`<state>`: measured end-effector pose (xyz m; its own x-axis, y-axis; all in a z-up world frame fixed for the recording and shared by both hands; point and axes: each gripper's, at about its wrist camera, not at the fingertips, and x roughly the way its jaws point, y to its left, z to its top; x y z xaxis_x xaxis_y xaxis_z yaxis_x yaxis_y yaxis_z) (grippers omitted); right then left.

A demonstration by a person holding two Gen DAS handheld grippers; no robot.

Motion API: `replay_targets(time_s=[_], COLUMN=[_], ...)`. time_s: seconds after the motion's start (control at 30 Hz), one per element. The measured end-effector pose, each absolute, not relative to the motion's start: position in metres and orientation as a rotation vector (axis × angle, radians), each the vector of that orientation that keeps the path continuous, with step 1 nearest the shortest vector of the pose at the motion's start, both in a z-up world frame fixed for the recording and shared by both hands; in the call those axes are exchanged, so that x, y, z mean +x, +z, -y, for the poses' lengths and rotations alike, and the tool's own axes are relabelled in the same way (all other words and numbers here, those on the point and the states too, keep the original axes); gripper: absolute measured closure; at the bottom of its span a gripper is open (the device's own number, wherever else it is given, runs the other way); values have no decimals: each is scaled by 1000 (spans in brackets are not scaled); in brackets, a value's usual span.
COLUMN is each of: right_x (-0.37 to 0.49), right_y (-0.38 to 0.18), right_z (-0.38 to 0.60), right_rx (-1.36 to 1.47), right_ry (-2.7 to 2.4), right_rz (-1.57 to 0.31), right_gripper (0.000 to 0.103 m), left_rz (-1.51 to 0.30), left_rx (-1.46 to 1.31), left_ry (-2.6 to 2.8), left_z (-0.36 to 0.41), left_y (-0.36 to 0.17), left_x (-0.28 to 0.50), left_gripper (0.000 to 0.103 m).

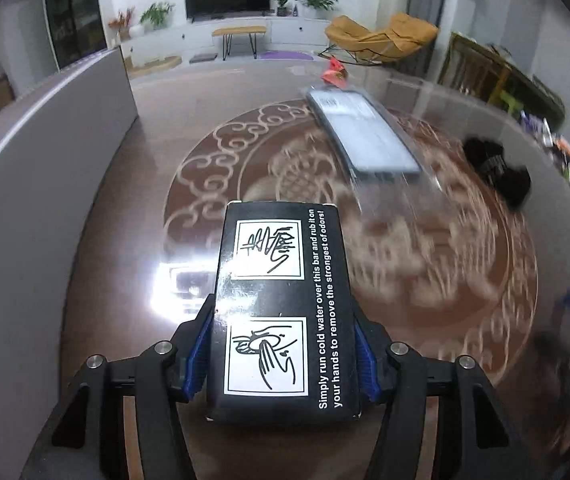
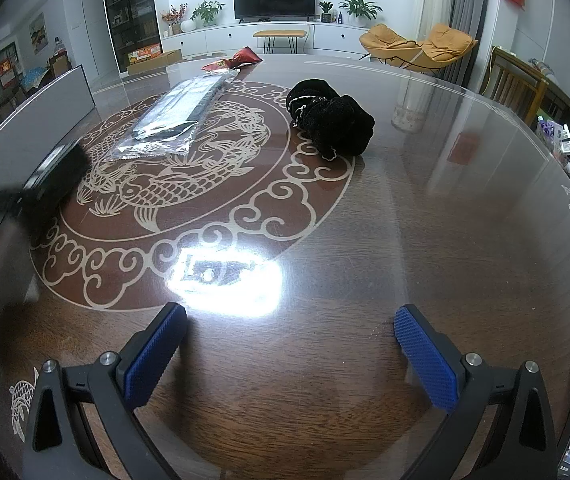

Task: Organize objects
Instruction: 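Lower the left tool onto the black soap-bar box and grasp it, then hold the box with left tool while right tool grasps the black knit hat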

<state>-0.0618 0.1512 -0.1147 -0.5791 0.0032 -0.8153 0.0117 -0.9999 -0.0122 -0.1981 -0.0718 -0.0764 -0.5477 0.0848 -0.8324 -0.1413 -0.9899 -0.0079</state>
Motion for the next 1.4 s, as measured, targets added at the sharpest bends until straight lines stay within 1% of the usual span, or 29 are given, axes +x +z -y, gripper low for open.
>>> replay_targets(time_s=[0.03, 0.07, 0.13, 0.17, 0.23, 0.3, 1.4], right_x=[-62, -62, -62, -62, -62, -62, -62], right_y=[-115, -114, -114, -114, -114, -114, -114], right_z=[-151, -152, -152, -152, -152, -152, -152], right_rx=[1439, 1439, 1439, 1439, 1439, 1439, 1439], right_ry=[-2787, -2787, -2787, -2787, -2787, -2787, -2787], right_rz=[-25, -25, -25, -25, -25, -25, -26], right_gripper=[0, 0, 0, 0, 0, 0, 0], left_rz=[-130, -163, -181, -156, -66, -48, -48], left_rx=[-1413, -1400, -1408, -1420, -1442, -1415, -1415], left_ry=[2670, 2693, 2723, 2731, 2721, 2745, 2746], left_z=[70, 69, 70, 73, 81, 82, 82], left_y=[-77, -78, -79, -80, -83, -85, -84], left_x=[-191, -186, -185, -186, -189, -189, -191], left_gripper=[37, 19, 3, 0, 0, 0, 0])
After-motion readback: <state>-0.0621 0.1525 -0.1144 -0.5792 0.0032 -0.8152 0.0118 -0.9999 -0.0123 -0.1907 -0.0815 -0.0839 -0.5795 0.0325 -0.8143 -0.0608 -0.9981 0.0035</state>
